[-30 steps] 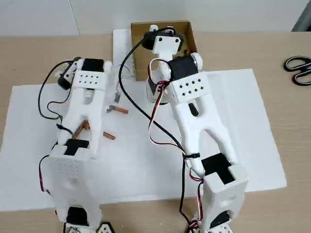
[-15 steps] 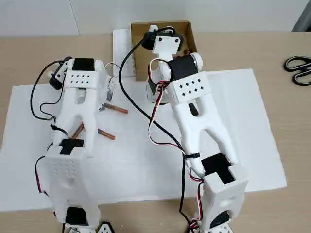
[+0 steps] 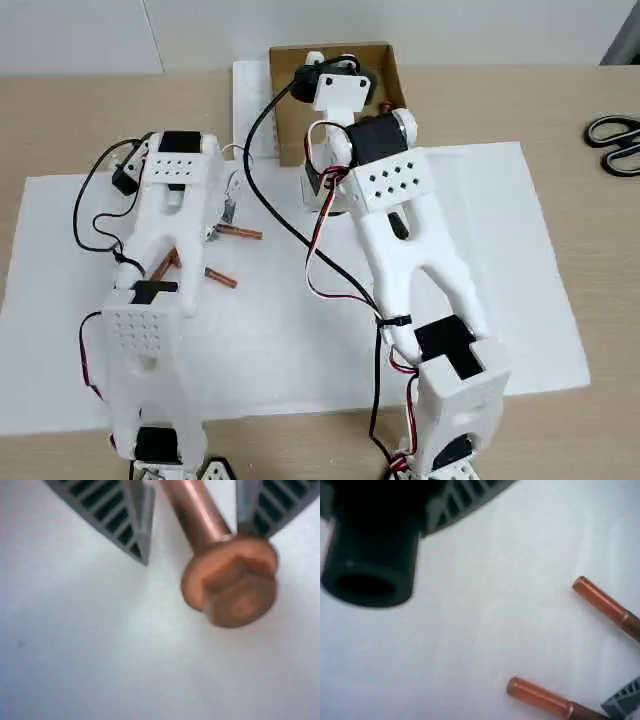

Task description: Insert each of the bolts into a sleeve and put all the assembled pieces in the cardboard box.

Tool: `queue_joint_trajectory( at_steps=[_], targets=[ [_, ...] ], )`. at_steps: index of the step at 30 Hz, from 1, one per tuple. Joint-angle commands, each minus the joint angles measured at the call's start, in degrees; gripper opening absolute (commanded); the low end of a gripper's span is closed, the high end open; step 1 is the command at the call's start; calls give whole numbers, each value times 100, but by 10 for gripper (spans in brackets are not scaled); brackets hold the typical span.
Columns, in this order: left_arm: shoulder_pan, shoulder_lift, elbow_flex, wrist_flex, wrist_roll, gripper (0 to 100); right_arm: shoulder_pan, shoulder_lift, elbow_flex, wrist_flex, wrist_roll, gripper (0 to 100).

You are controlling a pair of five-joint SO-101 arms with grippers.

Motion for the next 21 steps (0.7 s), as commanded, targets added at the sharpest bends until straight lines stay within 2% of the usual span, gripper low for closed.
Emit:
queue_joint_trajectory(
  at_steps=[1, 6, 10, 21],
  targets=[
    [-53, -53, -75, -70, -35, 107, 57, -312, -26, -57, 53, 2],
    [-158, -44, -66, -70, -35, 96, 57, -312, -26, -57, 88, 2],
    [-202, -44, -66, -70, -44, 3, 57, -312, -26, -57, 88, 2],
    [-185, -105, -84, -62, -26, 6, 66, -321, -35, -57, 88, 2]
  ],
)
